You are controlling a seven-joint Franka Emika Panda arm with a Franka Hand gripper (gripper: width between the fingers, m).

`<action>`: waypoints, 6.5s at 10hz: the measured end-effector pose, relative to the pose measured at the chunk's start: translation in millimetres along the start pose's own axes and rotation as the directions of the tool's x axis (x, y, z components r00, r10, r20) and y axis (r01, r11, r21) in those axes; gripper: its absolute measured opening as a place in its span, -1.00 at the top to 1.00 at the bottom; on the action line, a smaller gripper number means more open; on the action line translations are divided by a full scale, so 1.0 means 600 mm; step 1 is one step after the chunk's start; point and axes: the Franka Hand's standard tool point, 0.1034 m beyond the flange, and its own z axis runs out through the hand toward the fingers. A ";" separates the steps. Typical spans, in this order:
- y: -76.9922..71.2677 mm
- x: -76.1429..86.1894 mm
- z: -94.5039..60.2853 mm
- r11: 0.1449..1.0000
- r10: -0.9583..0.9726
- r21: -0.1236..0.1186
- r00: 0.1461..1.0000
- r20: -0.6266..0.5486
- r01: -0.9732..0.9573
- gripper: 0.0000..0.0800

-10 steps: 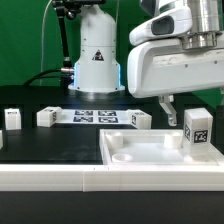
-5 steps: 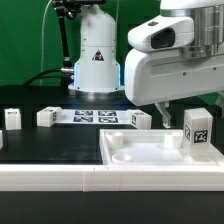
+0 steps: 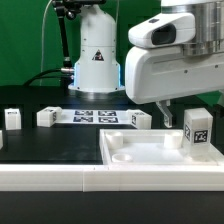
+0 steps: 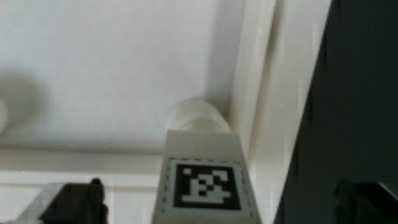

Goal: Assemble one leg

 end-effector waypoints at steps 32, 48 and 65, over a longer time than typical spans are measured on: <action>0.016 0.024 0.008 0.083 0.995 0.015 0.082 -0.059 -0.996 -0.01; 0.006 0.040 0.006 0.983 0.170 -0.053 0.979 -0.112 -0.177 -0.62; 0.017 0.041 0.009 0.756 0.647 0.000 0.749 -0.143 -0.654 0.27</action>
Offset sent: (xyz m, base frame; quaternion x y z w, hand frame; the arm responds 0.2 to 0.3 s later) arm 0.0154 -0.0003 -0.0061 0.0024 0.0055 -0.0142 0.9999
